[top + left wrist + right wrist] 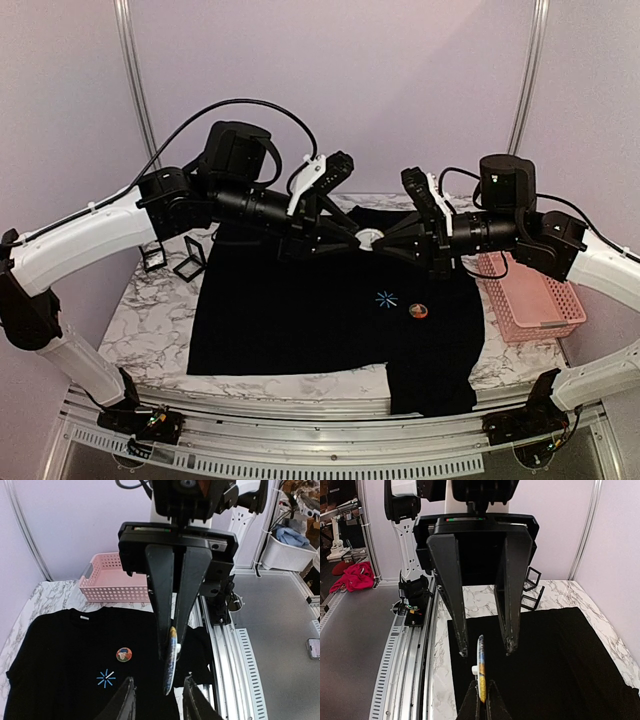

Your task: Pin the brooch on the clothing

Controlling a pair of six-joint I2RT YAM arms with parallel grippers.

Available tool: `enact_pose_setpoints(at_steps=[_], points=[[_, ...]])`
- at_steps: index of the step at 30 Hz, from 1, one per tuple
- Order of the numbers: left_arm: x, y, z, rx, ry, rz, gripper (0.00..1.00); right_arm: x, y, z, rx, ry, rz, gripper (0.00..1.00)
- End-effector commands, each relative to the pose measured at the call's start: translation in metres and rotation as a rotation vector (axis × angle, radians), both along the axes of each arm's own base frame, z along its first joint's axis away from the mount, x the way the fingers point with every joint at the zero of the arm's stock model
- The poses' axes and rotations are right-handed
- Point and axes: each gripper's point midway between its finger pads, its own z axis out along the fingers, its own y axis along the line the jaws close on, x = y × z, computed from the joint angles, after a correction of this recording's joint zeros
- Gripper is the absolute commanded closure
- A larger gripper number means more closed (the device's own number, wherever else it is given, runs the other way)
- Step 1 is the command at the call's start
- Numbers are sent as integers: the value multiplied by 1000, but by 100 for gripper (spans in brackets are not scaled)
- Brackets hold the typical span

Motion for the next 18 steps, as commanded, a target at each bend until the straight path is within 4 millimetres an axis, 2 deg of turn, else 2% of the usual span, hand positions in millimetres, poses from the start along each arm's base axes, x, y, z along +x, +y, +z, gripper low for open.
enact_pose_setpoints(at_steps=[1,5,9,12,15,16,18], points=[[-5,-6,-14,37,8,5,76,1,-1,-3,-31,-7,3,100],[-7,-7,-16,37,21,2,91,-1,-1,-3,-31,-3,11,100],[-12,-8,-21,47,34,-14,100,-3,-2,3,-14,-7,15,100],[-14,-10,-19,30,42,-19,100,-2,-2,5,-3,-10,8,98],[-9,-11,-7,-23,41,11,100,5,-3,3,17,14,-40,74],[-7,-10,-3,-43,32,23,100,3,-3,3,31,15,-33,70],[-6,-10,5,-76,14,30,100,-1,-2,4,74,33,-18,69]])
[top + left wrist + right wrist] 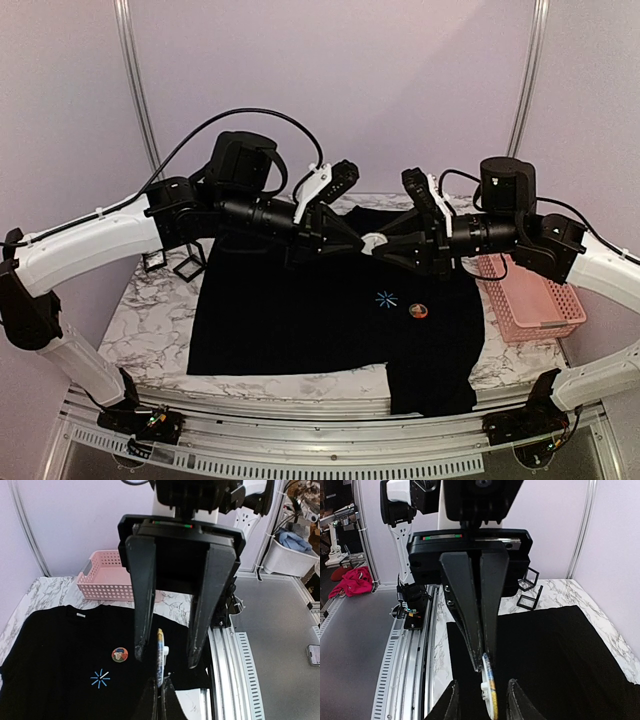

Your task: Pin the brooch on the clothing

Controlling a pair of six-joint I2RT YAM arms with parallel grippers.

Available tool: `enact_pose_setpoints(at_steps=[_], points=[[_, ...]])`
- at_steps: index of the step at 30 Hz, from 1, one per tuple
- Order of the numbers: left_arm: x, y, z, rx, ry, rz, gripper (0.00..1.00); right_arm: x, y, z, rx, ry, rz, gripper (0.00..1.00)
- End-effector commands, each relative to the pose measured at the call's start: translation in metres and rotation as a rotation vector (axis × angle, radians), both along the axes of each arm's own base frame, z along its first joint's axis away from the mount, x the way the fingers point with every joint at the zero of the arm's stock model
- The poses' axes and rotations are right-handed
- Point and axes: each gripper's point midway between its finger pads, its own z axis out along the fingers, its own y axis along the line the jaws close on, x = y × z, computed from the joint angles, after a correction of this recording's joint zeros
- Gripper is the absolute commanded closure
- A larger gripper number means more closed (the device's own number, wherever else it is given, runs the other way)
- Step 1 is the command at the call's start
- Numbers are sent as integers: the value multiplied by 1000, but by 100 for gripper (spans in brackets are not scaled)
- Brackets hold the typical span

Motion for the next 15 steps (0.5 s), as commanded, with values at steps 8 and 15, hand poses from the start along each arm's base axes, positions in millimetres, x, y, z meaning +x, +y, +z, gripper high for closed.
enact_pose_setpoints(at_steps=[8,15], points=[[-8,-4,22,-93,-21,-11,100,-3,-3,3,110,47,-18,80],[-12,-3,18,-82,-44,-34,100,-7,-4,13,144,19,-2,87]])
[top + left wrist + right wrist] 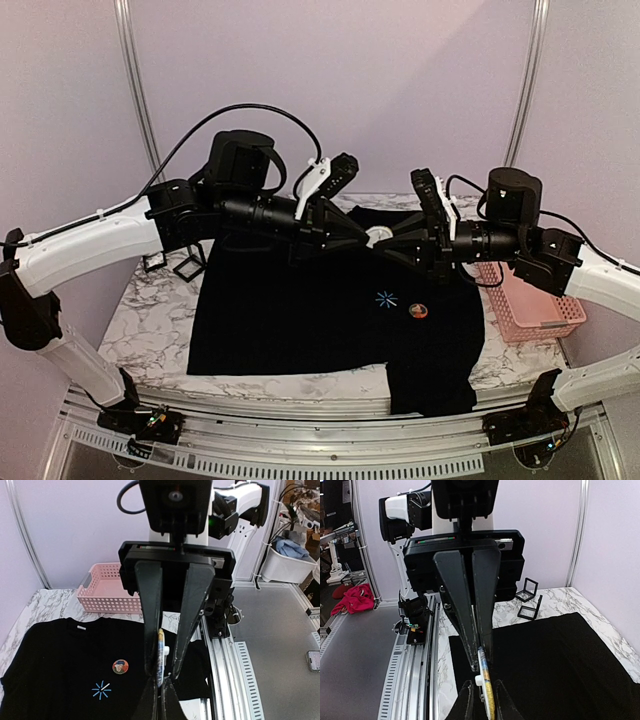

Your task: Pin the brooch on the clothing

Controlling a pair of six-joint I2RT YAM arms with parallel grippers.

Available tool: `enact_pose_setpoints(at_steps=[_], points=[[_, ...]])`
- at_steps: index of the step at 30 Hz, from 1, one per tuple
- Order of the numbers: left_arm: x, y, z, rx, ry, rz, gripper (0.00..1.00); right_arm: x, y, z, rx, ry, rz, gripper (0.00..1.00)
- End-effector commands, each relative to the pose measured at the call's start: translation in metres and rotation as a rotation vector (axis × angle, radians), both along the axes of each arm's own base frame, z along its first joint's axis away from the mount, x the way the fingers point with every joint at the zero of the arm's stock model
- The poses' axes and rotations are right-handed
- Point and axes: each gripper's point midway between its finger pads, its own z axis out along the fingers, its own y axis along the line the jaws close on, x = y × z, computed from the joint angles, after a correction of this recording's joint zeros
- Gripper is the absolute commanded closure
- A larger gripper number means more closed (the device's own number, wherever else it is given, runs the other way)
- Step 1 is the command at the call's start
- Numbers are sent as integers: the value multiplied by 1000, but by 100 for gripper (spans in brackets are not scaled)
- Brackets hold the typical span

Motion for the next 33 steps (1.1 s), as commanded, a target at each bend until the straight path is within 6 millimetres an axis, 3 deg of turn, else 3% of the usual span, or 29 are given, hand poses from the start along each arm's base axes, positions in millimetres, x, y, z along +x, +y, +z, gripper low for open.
enact_pose_setpoints(at_steps=[1,6,13,17,22,25,28,31,33], points=[[-12,3,8,-21,-43,-33,100,-6,-3,10,40,-21,18,90],[-24,3,3,1,-164,-80,100,-8,-2,10,41,-21,31,100],[-34,-1,-1,10,-271,-114,100,3,2,4,14,-3,-6,100],[-41,-5,-3,17,-293,-128,100,14,9,8,12,5,-28,95],[-42,-5,-4,21,-301,-125,100,20,11,-2,-26,30,-51,90],[-42,-5,-3,21,-300,-116,100,22,9,-1,-26,27,-66,84],[-32,-5,-1,22,-284,-66,100,12,8,-6,-50,31,-20,68],[-7,1,-4,45,-284,23,100,-9,-1,-15,-104,19,56,49],[10,6,-4,58,-302,73,100,-23,-14,-16,-123,0,77,42]])
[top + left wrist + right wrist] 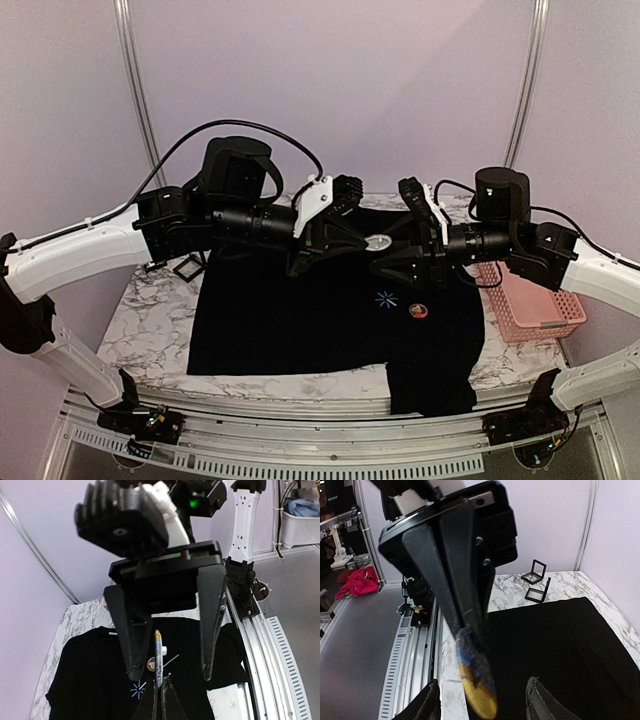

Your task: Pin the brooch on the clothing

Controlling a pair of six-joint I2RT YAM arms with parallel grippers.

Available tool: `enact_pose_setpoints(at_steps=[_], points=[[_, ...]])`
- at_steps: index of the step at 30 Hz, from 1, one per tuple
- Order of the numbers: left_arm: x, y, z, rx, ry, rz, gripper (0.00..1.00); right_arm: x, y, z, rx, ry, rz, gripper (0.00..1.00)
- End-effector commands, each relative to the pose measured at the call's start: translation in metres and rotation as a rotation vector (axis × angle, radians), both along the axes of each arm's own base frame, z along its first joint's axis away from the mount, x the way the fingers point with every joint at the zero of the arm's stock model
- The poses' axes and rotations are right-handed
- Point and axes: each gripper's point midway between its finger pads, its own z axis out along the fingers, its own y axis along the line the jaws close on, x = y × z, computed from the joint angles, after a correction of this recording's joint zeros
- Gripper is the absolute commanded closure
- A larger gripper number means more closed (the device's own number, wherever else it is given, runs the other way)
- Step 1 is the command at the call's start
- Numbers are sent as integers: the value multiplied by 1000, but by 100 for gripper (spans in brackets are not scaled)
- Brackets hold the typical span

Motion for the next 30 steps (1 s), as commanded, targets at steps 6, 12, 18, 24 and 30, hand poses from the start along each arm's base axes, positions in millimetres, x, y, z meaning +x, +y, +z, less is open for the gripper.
enact_pose_setpoints(at_steps=[6,12,18,24,30], points=[[10,5,0,12,-135,0,100,-13,-46,14,-4,-129,-113,55],[1,3,5,-9,-113,-28,100,2,-44,35,82,-215,-179,72],[-5,0,5,-12,-97,-40,100,-4,-29,37,96,-226,-83,68],[-8,-2,5,-15,-75,-45,100,-3,-19,31,93,-203,-41,87],[-11,-3,2,-6,-60,-55,100,-6,-19,37,121,-220,-31,95]])
